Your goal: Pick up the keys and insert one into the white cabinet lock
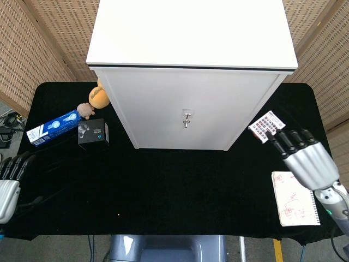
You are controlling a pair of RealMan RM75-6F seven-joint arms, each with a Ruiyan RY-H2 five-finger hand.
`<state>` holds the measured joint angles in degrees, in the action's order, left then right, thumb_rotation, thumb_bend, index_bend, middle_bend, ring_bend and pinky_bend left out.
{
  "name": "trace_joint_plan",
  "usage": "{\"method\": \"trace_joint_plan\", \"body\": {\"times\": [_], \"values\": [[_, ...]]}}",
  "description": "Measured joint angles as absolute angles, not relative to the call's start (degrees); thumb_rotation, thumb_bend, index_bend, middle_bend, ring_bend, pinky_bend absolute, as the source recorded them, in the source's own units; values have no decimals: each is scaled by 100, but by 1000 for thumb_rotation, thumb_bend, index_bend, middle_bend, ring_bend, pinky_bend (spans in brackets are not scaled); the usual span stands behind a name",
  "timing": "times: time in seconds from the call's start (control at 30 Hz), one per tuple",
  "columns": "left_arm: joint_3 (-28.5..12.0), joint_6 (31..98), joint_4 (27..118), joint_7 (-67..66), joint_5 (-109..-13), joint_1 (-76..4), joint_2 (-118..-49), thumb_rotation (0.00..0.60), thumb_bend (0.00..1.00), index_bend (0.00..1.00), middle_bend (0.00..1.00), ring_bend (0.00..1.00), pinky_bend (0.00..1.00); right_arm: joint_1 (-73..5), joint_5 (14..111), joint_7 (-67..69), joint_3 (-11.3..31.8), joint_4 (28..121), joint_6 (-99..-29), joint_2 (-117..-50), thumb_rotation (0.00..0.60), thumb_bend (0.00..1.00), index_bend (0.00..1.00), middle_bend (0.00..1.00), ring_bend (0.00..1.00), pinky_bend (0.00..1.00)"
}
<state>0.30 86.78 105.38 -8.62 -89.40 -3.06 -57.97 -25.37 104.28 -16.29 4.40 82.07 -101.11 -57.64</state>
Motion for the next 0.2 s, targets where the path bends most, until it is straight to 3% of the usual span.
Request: {"method": "trace_joint_plan", "body": {"times": [0.1,0.2], "values": [[47,8788,10439,-850,-9085,-278,-5876,600,0,0,0,0,0,-2013,9861,-1226,207,8300,-10100,-5797,600,0,66,16,15,190],[63,8905,10257,-787,-9217,-243,-5978,600,0,0,0,0,0,-1590,9426,-808,-17,8622,-9972,-5832,600,0,16,0,0,78]]}}
